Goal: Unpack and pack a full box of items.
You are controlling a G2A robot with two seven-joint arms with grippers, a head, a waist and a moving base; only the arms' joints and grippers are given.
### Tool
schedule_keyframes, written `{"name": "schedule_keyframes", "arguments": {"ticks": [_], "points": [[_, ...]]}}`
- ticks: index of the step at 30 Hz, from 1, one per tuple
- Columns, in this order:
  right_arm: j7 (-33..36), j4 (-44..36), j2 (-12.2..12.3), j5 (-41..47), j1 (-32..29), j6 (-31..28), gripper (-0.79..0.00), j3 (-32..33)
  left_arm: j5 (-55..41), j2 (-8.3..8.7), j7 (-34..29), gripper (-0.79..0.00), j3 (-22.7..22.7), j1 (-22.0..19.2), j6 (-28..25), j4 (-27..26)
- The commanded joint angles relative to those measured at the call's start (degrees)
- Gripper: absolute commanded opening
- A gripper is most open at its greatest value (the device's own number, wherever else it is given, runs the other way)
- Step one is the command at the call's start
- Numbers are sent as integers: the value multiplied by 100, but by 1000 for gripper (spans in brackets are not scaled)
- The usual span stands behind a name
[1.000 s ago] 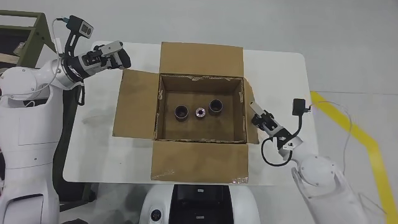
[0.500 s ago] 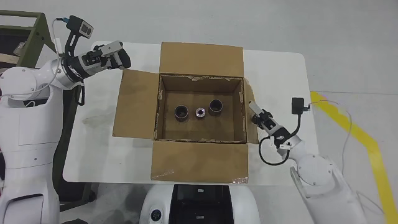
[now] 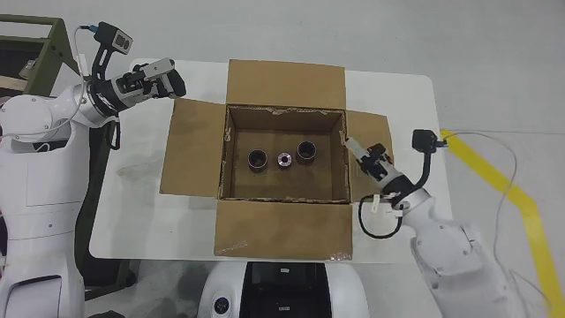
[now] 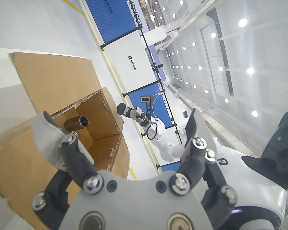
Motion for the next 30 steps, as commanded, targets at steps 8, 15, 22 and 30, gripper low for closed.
{"name": "schedule_keyframes", "arguments": {"ticks": [8,15,22,30], "points": [[760,-117,-55,-545,632,196,0,-677,0,0,0,0,0,0,0,0],[1786,122,-102,-787,1365,211,0,-1185,0,0,0,0,0,0,0,0],[2944,346,-151,-1302,2080,657,0,-1671,0,0,0,0,0,0,0,0],[3725,615,-225,-2115,2762,692,0,-2241,0,0,0,0,0,0,0,0]]}}
